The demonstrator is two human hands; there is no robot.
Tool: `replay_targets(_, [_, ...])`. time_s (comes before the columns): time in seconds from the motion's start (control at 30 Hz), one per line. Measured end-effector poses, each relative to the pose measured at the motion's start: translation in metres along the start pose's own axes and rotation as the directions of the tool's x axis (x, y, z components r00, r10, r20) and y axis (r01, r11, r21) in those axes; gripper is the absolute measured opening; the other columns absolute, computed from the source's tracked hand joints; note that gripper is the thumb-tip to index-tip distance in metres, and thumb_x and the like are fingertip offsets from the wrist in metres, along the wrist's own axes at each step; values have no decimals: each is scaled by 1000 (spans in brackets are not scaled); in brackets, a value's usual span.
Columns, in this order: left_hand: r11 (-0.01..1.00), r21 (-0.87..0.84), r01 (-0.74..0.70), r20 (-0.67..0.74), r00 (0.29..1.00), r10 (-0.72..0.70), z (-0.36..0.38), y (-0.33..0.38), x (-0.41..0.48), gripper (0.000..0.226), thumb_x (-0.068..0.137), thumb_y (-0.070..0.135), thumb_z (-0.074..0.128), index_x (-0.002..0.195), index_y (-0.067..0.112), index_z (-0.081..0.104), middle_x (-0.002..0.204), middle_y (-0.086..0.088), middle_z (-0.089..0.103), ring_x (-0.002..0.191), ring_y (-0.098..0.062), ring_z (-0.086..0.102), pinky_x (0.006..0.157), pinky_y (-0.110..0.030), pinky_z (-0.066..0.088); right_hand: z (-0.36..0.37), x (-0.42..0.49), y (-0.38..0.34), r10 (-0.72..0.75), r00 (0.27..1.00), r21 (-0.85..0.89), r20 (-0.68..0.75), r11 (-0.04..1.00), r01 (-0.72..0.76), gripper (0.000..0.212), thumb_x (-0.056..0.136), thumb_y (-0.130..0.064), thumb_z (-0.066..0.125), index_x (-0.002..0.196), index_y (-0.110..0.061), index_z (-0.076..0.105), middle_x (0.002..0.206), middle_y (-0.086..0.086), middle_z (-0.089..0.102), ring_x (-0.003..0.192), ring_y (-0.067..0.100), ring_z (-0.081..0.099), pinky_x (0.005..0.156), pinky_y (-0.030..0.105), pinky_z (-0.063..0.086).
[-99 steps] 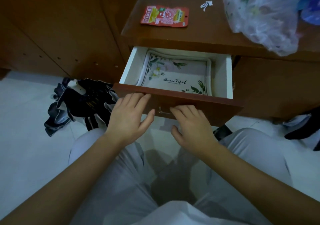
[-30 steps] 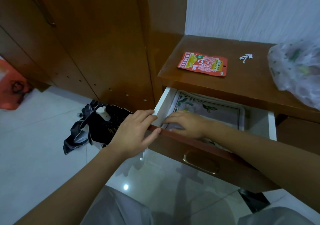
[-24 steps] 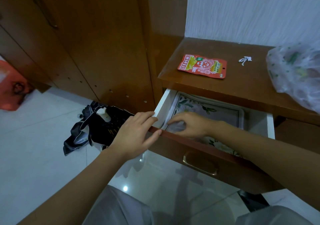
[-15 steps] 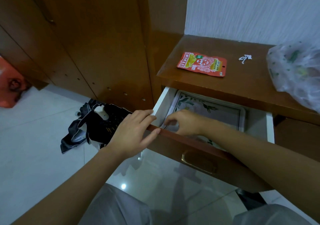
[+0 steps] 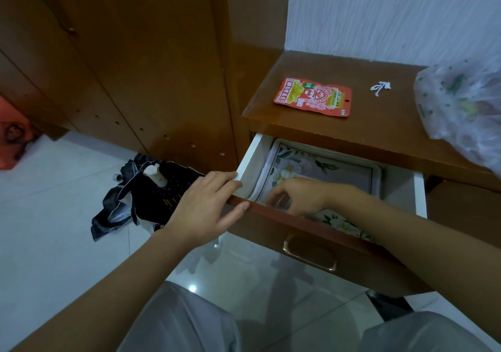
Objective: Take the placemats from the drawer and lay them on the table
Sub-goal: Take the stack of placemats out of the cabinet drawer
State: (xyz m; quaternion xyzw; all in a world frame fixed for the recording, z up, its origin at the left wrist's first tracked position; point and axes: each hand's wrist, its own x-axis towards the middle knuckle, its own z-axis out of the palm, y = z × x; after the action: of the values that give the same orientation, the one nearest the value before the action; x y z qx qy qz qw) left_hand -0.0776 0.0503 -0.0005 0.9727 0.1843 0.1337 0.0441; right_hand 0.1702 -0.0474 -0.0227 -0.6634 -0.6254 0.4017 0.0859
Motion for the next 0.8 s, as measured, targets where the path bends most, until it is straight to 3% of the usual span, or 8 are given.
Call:
replay_targets(0.1, [1000, 16, 1, 3, 1000, -1, -2, 1, 1, 49, 99, 52, 41, 125, 16, 63, 132, -1, 59, 122, -16, 49, 98, -31, 40, 7, -4, -7, -7, 995, 2, -97, 1000, 7, 37, 86, -26, 75, 122, -24, 65, 112, -7, 68, 98, 3, 64, 86, 24, 55])
replay_targets(0.17, [1000, 16, 6, 3, 1000, -6, -4, 2, 2, 48, 99, 51, 42, 125, 16, 63, 131, 0, 58, 123, -15, 49, 98, -27, 37, 11, -8, -10, -53, 984, -67, -172, 997, 42, 30, 89, -28, 70, 119, -26, 66, 110, -9, 68, 97, 2, 63, 85, 21, 53])
replay_targets(0.3, [1000, 8, 24, 20, 1000, -24, -5, 3, 2, 47, 99, 51, 42, 126, 18, 61, 133, 1, 57, 124, -13, 46, 98, -26, 34, 14, -11, -14, -123, 965, -214, -232, 974, 73, 22, 92, -26, 65, 114, -30, 65, 104, -8, 68, 91, 7, 62, 81, 25, 52])
replay_targets(0.43, [998, -29, 58, 33, 998, -57, -6, 4, 0, 48, 99, 52, 41, 130, 20, 59, 139, 2, 53, 128, -13, 44, 100, -27, 34, 9, -13, -14, -122, 932, -395, -340, 918, -24, 20, 90, -24, 57, 109, -28, 56, 92, -1, 65, 79, 18, 60, 69, 34, 52])
replay_targets(0.6, [995, -70, 76, 42, 996, -73, -8, 6, 1, 53, 98, 56, 39, 132, 21, 58, 142, 4, 52, 130, -11, 42, 103, -29, 33, 8, -23, -16, -130, 972, -420, -198, 907, 35, 24, 95, -35, 55, 119, -33, 57, 106, -6, 66, 93, 13, 60, 82, 34, 50])
replay_targets(0.7, [994, -74, 84, 46, 996, -80, -8, 7, 3, 54, 98, 57, 37, 134, 22, 58, 143, 5, 51, 132, -11, 42, 105, -32, 35, 0, -28, -19, -107, 976, -408, -188, 913, 22, 14, 92, -35, 58, 106, -35, 57, 96, -10, 62, 85, 10, 56, 74, 30, 44])
replay_targets(0.8, [994, -72, 77, 41, 996, -74, -9, 7, 5, 54, 98, 57, 38, 133, 22, 58, 142, 5, 52, 131, -12, 42, 105, -33, 36, 0, -33, -16, -35, 986, -408, -165, 912, -35, 17, 93, -20, 59, 109, -25, 60, 98, -3, 62, 84, 13, 53, 69, 29, 37])
